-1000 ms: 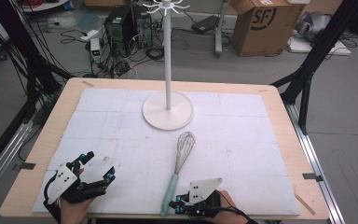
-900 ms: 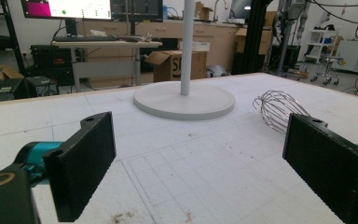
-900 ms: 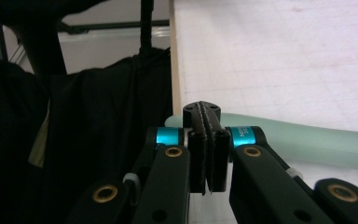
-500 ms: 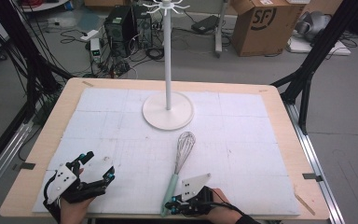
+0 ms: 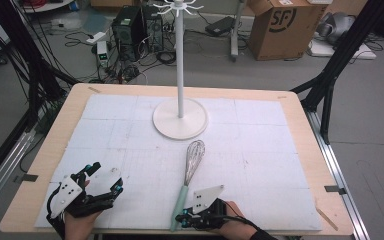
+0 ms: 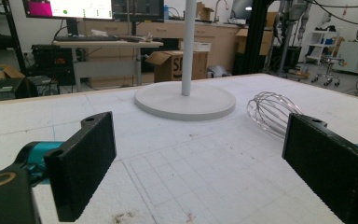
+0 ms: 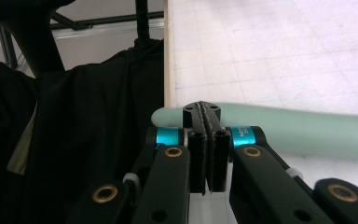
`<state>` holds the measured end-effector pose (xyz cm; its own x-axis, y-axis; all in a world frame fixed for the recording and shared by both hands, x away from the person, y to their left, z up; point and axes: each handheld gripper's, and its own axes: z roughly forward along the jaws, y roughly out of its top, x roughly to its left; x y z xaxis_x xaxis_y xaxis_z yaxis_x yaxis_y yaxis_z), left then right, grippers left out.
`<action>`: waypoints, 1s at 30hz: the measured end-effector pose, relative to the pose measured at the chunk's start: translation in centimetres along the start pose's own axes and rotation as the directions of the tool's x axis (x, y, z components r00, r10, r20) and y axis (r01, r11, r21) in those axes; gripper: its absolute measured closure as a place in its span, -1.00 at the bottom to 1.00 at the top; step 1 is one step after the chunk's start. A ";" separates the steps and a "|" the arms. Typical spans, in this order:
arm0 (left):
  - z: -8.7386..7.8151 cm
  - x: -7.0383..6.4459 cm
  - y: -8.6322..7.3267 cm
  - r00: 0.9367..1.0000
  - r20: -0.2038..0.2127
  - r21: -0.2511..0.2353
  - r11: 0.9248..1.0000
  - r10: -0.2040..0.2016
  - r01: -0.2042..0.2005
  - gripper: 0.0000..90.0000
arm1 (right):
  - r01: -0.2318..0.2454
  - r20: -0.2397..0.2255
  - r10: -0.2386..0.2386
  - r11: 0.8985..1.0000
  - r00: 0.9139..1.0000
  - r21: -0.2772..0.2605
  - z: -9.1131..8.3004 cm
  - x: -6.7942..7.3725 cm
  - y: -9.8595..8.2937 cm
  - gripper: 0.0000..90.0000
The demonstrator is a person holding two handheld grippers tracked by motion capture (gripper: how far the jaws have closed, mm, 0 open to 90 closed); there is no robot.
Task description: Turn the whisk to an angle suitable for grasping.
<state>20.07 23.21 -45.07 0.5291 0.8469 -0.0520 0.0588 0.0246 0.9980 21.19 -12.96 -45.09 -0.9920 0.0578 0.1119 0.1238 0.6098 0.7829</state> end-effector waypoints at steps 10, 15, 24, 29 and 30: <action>0.0 0.0 0.0 1.000 0.000 0.000 1.000 0.002 -0.002 -0.77 | 0.011 -0.023 -0.010 1.000 1.000 0.018 1.2 0.3 0.1 0.99; 0.0 0.0 0.0 1.000 0.001 -0.001 1.000 0.001 -0.001 -0.77 | 0.016 -0.022 -0.015 1.000 1.000 0.019 1.2 0.4 0.1 0.99; 0.0 0.0 0.0 1.000 0.000 -0.002 1.000 -0.003 0.003 -0.77 | 0.038 -0.030 -0.037 0.999 0.999 0.029 1.4 0.8 0.2 0.99; 0.0 0.0 0.0 1.000 0.000 -0.002 1.000 -0.003 0.003 -0.77 | 0.061 -0.034 -0.059 0.997 0.998 0.039 1.7 1.0 0.4 0.99; 0.0 0.0 0.0 1.000 0.000 -0.003 1.000 -0.003 0.003 -0.77 | 0.056 -0.038 -0.054 0.998 0.998 0.037 1.8 1.1 0.4 0.99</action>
<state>20.10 23.17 -45.07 0.5286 0.8470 -0.0552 0.0582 0.0287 0.9979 20.08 -11.27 -45.73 -0.9957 -0.0053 0.0922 0.0674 0.6410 0.7646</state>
